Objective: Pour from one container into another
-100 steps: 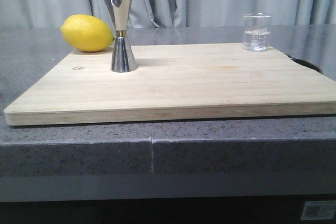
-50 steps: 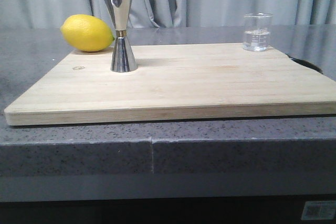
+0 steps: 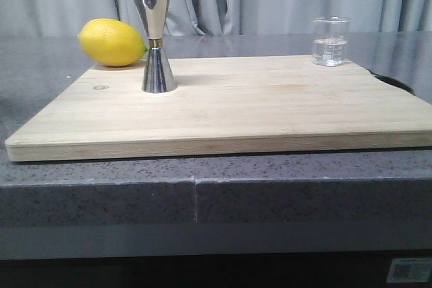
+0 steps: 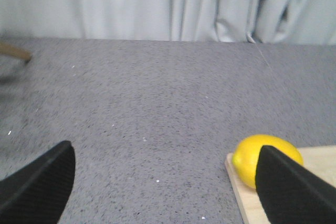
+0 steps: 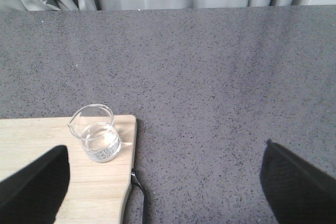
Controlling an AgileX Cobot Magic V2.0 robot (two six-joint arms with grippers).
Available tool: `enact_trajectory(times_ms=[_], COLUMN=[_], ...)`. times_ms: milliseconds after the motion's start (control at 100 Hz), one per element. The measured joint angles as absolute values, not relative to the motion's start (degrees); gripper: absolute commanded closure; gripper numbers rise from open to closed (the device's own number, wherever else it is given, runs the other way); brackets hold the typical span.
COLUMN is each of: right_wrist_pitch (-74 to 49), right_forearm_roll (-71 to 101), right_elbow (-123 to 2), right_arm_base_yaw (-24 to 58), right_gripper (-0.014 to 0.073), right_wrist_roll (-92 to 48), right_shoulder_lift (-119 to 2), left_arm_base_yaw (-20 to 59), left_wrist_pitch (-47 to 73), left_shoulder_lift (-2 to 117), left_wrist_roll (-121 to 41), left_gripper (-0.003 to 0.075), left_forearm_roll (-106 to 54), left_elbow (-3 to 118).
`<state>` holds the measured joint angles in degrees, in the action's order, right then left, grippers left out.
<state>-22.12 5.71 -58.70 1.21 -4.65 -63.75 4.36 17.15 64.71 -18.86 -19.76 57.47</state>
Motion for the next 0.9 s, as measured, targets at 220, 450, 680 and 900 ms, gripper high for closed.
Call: enact_trajectory(times_ms=[220,450,680,900], right_wrist_pitch=[-22.1,-22.1,-22.1,-22.0], right_forearm_roll=[5.6,3.7,2.3,1.4], right_elbow=[-58.7,-58.7,-58.7,-58.7], right_arm_base_yaw=[1.2,1.3,1.3,1.3], right_gripper=[-0.0075,-0.0075,-0.0075,-0.0075], right_wrist_roll=[-4.6,-4.6,-4.6,-4.6], right_shoulder_lift=[-63.8,-63.8,-63.8,-63.8], left_arm_base_yaw=[7.6,7.6,4.7,4.0], left_wrist_pitch=[18.1,18.4,18.1,24.2], left_shoulder_lift=[64.7,64.9,70.0,72.8], left_wrist_roll=[-28.0,-35.9,-43.8,-74.0], left_gripper=[0.0083,0.0083,0.0083,0.0083], left_forearm_roll=[-22.2,-23.9,-31.0,-63.0], left_elbow=[57.0,54.3,53.8,53.8])
